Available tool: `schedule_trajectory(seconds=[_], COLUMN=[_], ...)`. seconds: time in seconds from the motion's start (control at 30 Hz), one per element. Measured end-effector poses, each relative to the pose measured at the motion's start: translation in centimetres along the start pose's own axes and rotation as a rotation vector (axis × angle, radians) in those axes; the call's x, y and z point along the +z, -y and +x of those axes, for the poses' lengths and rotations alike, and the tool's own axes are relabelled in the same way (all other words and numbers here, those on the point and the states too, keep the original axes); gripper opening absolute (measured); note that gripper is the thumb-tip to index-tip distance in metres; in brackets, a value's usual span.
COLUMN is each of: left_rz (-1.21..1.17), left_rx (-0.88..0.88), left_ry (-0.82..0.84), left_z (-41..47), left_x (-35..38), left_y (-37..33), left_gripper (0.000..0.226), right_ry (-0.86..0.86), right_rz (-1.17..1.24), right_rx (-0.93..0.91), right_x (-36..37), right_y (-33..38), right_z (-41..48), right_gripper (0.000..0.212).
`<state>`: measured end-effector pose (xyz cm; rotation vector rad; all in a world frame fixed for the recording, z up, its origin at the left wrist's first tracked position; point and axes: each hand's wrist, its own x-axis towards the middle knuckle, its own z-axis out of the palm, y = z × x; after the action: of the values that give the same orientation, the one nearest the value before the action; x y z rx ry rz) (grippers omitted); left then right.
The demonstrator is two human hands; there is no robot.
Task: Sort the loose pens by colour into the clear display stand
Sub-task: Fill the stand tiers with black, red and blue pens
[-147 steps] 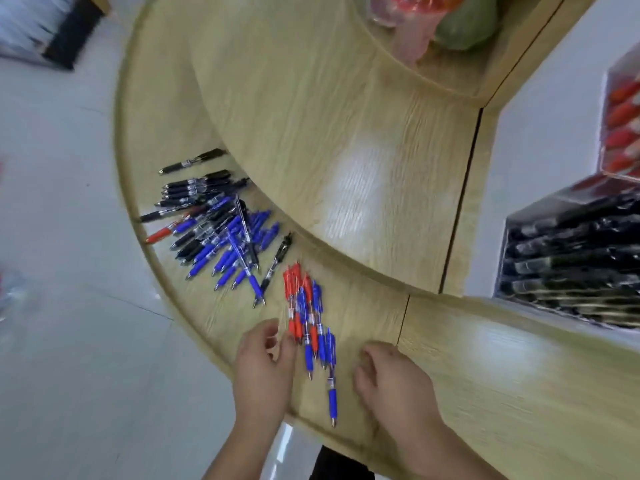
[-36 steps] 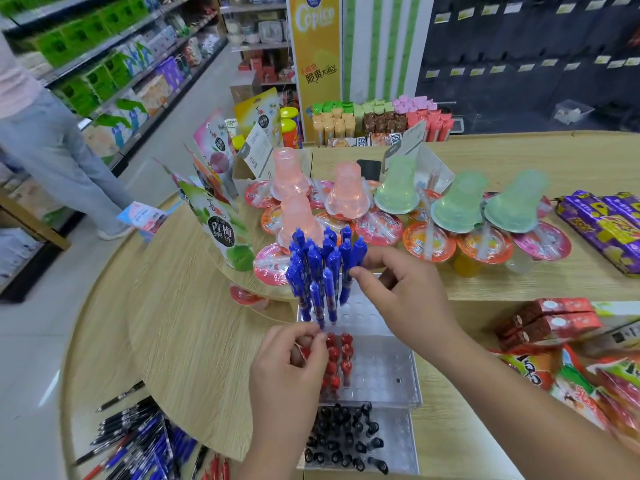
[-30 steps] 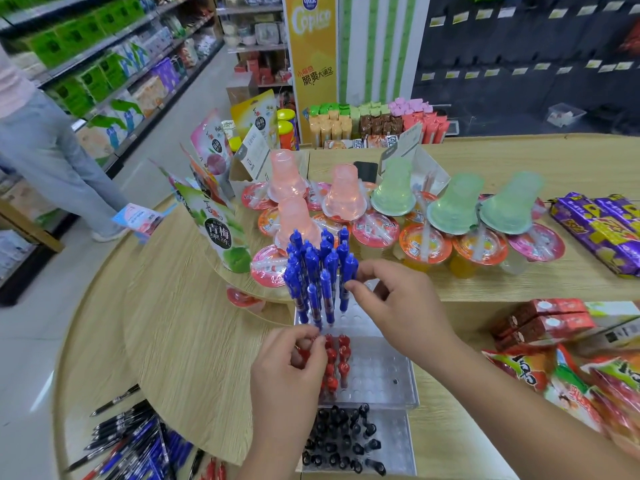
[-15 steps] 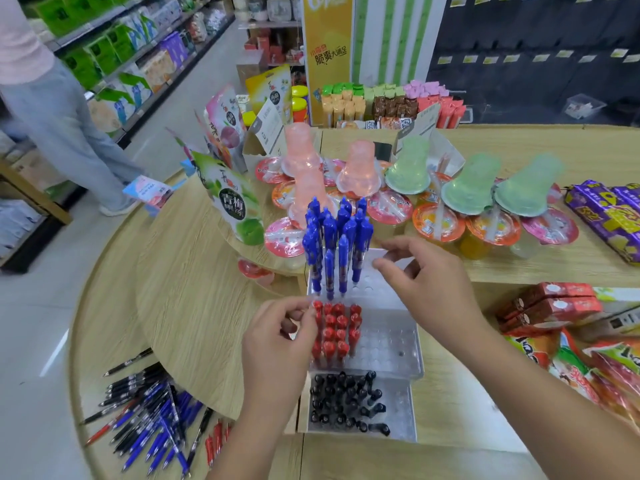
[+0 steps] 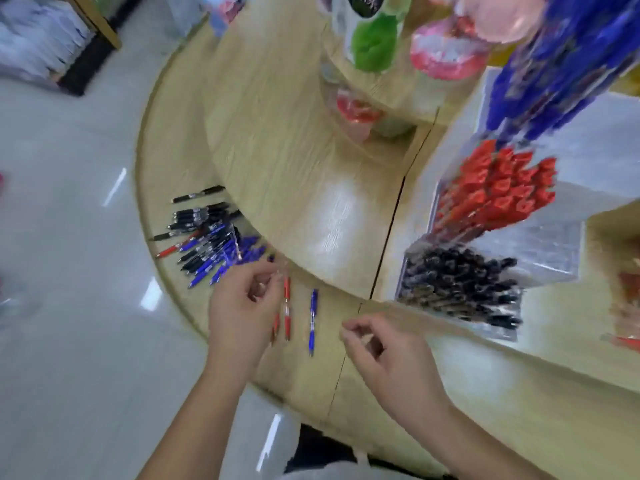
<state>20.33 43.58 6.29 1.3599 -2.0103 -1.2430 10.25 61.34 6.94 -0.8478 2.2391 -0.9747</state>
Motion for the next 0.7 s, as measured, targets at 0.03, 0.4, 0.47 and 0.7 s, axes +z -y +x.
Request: schedule_trajectory(seconds=[0.03, 0.4, 0.47, 0.7], left_rz=[0.041, 0.334, 0.468, 0.796], left_rx=[-0.054, -0.373, -0.317, -0.340], left_ry=[0.007, 0.127, 0.143, 0.232], left_z=[0.0, 4.1, 5.2, 7.5], left_x=[-0.2, 4.6, 5.4, 7.3], left_y=[2.5, 19.8, 20.3, 18.6], left_gripper=[0.018, 0.017, 0.015, 0.024], right_ry=[0.030, 0.205, 0.215, 0.307], right_rz=[-0.021, -0.538, -0.618, -0.655], right_rx=[0.055, 0.172, 0.202, 0.297], right_x=[2.4, 20.3, 21.3, 21.6], right_y=[-0.9, -6.4, -6.5, -5.8], right_z=[0.7, 12.0, 13.1, 14.4], right_gripper=[0.003, 0.036, 0.027, 0.012])
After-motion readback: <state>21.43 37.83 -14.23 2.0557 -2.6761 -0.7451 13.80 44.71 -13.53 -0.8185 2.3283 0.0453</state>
